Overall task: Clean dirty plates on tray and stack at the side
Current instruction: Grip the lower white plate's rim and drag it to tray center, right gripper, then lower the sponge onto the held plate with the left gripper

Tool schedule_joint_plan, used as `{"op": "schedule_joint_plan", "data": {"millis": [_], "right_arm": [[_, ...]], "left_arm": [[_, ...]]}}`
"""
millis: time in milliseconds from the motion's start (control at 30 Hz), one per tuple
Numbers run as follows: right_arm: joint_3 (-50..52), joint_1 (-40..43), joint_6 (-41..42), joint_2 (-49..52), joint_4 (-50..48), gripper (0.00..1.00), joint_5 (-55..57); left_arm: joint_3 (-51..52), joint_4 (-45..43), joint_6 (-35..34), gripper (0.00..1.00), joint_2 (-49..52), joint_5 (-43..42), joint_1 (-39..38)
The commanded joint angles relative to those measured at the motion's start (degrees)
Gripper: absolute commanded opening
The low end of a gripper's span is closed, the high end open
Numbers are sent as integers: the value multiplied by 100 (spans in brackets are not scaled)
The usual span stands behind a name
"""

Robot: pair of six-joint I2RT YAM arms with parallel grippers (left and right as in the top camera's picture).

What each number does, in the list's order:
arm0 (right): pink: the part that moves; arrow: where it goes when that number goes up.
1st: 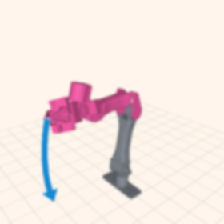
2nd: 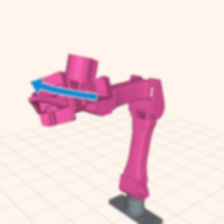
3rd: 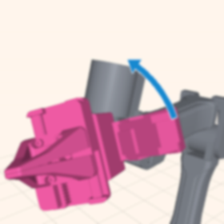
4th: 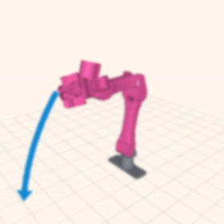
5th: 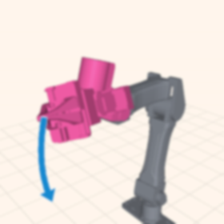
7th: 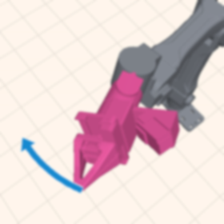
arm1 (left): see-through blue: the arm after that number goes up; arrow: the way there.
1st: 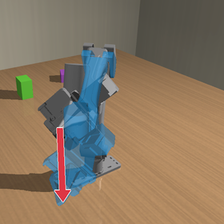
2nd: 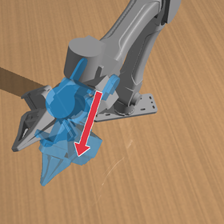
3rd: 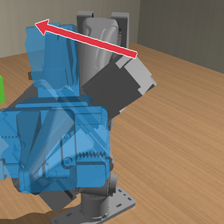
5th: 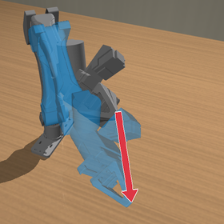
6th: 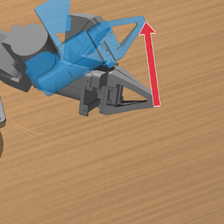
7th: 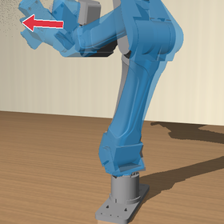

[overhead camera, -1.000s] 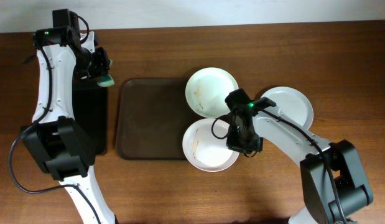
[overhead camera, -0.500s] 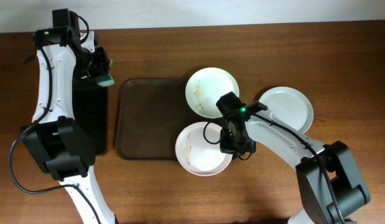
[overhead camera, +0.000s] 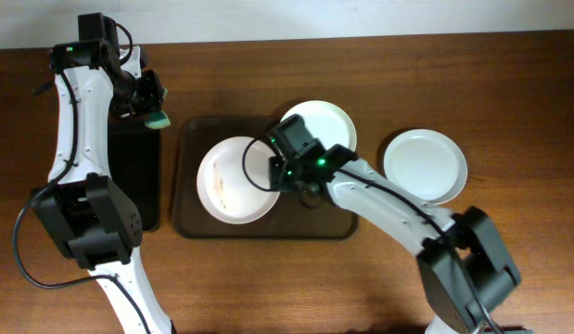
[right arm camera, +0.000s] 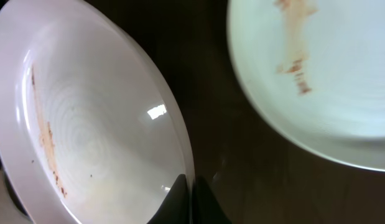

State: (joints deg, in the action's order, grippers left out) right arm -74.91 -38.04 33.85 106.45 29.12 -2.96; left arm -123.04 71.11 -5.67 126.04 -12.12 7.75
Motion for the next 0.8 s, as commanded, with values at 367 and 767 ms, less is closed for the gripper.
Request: {"op": "schedule_joint_plan", "data": {"millis": [367, 767], "right_arm": [[-85, 76, 573, 610, -393, 45, -175], [-92, 358, 1005, 1274, -1016, 4, -800]], "left_arm": [[-74, 319, 295, 1, -15, -214, -20], [-74, 905, 603, 1, -15, -560, -153]]}}
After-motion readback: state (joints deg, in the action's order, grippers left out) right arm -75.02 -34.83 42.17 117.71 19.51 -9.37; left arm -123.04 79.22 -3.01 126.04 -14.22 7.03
